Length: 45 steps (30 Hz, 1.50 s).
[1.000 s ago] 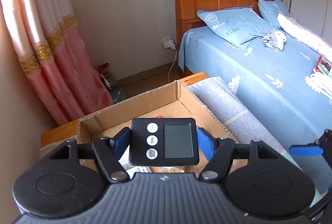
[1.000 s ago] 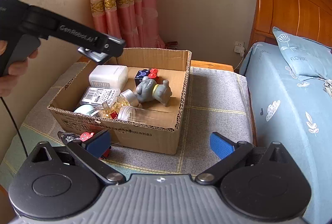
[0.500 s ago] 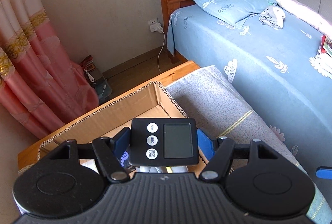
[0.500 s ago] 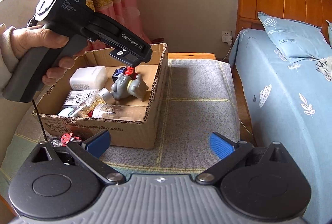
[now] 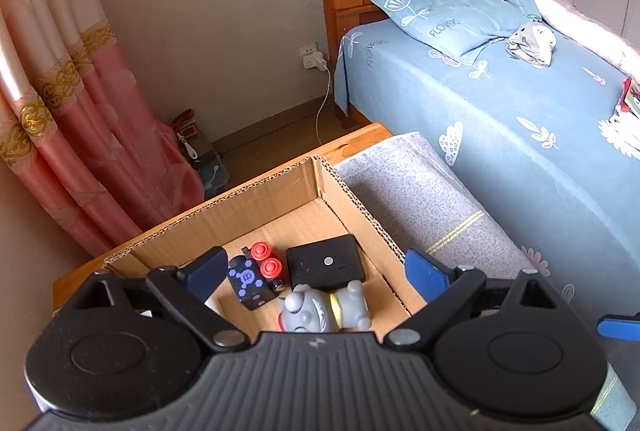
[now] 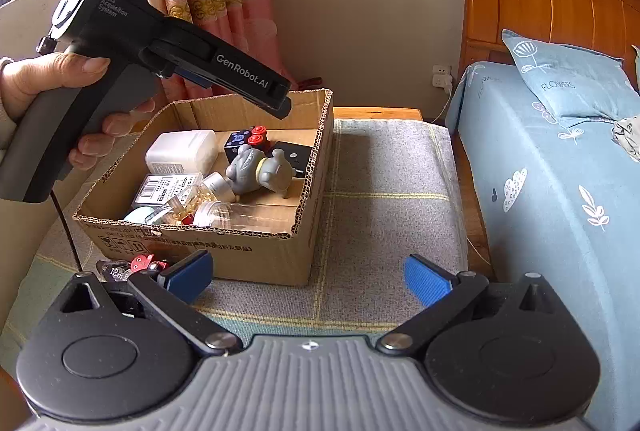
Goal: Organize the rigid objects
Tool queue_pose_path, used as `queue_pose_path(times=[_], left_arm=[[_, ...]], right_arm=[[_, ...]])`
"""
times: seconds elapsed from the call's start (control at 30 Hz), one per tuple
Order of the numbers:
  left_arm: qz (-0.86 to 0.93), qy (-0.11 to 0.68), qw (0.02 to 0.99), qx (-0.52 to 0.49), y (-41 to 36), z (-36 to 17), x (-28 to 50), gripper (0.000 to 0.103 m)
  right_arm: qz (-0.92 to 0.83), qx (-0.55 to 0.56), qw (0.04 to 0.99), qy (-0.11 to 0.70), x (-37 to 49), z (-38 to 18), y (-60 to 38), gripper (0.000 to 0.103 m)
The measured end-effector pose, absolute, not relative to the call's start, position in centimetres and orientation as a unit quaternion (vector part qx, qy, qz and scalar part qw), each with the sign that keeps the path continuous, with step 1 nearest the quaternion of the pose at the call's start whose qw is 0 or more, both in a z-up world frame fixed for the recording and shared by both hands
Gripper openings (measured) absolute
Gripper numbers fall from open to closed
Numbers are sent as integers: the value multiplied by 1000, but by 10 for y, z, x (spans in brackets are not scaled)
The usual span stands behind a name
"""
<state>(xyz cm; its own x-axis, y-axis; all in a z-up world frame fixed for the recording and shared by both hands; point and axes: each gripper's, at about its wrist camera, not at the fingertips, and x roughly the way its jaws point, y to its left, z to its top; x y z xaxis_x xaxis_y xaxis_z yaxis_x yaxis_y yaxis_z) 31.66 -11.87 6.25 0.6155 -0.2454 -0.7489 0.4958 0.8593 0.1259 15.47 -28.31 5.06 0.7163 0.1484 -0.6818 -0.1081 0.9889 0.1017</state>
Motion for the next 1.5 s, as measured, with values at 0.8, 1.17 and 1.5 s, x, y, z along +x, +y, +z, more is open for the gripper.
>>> queue_pose_path(times=[0.8, 1.17, 1.5], left_arm=[[-119, 364, 921, 69, -1, 59, 198, 102], [-79, 410, 908, 40, 24, -36, 174, 102], [-60, 412, 909, 23, 28, -75, 168, 102]], right_arm=[[91, 14, 926, 367, 120, 43, -252, 103], [91, 23, 924, 370, 114, 40, -247, 103], [86, 23, 921, 380, 120, 33, -247, 103]])
